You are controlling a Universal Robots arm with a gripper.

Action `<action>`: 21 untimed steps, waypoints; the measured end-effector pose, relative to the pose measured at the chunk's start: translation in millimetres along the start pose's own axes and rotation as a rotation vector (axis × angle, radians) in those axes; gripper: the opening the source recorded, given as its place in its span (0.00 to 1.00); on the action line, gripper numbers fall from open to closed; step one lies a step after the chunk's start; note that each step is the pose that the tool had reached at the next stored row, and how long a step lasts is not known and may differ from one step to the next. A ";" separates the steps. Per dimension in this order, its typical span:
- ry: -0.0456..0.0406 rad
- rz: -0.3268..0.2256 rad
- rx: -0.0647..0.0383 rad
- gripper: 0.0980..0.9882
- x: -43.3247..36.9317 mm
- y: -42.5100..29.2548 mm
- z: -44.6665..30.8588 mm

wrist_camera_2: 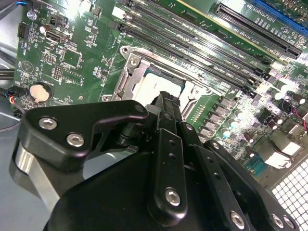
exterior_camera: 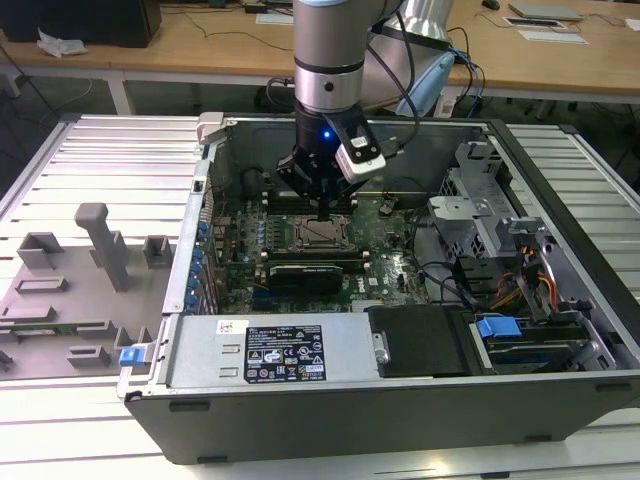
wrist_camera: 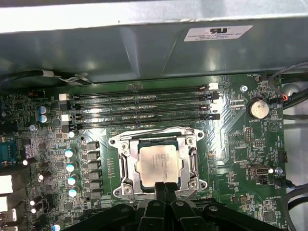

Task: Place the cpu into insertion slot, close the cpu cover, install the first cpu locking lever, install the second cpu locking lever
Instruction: 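Install the second cpu locking lever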

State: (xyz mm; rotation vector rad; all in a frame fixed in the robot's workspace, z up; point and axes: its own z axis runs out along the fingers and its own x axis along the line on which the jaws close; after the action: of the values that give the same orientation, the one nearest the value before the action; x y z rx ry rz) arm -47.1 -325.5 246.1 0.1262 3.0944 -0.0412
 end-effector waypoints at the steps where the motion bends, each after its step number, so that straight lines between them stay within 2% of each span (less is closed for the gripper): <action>1: 0.0000 0.000 0.000 0.01 0.0 -0.6 0.0; 9: -0.0001 0.000 0.000 0.01 -0.4 -11.5 0.4; 12: -0.0001 0.000 0.000 0.01 -0.5 -22.7 0.7; 19: -0.0001 0.000 0.000 0.01 0.5 -29.1 0.9; 21: -0.0002 0.000 0.000 0.01 1.1 -30.6 3.1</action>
State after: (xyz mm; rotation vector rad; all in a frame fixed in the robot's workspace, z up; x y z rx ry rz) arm -50.6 -355.9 243.8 0.1267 3.0942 -0.0407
